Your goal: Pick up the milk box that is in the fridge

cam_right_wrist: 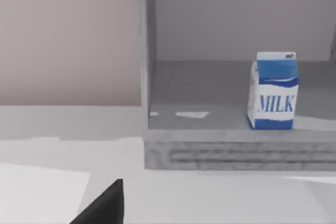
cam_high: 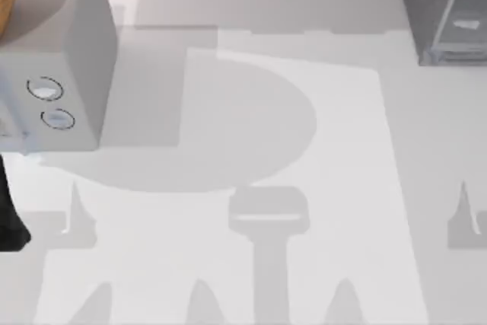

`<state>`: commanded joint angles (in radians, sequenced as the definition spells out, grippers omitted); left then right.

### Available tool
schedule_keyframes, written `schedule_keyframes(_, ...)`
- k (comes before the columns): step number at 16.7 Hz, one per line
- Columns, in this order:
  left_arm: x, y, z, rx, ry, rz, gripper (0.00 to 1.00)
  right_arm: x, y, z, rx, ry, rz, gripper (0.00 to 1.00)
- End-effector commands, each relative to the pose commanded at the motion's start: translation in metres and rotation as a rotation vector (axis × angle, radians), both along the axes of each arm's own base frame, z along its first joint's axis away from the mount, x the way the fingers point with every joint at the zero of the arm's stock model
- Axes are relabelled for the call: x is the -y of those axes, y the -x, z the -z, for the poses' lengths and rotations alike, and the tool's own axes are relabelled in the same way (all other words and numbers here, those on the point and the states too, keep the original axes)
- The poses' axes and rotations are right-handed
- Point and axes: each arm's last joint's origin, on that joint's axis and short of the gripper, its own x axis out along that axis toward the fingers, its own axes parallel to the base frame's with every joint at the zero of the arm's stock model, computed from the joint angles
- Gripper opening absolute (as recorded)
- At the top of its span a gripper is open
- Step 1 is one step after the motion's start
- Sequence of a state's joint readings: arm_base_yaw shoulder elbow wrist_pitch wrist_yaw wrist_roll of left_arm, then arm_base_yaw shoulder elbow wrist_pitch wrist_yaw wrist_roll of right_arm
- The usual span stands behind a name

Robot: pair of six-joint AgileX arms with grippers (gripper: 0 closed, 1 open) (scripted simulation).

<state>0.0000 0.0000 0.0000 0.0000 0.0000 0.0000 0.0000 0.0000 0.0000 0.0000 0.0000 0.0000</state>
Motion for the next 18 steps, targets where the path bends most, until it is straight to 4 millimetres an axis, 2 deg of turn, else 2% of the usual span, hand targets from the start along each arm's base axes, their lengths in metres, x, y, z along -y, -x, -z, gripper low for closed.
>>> schedule_keyframes(6, 0.0, 0.0, 0.0, 0.0, 0.0, 0.0, 1.0, 0.003, -0.006, -0.007, 0.018, 0.003, -0.004, 1.0)
schedule_keyframes(12, 0.0, 0.0, 0.0, 0.0, 0.0, 0.0, 1.0, 0.019, -0.037, -0.021, 0.039, 0.014, -0.005, 1.0)
schedule_keyframes(15, 0.0, 0.0, 0.0, 0.0, 0.0, 0.0, 1.0, 0.035, -0.06, -0.013, 0.011, 0.01, -0.004, 1.0)
schedule_keyframes(18, 0.0, 0.0, 0.0, 0.0, 0.0, 0.0, 1.0, 0.053, -0.078, 0.003, -0.02, -0.002, -0.003, 1.0)
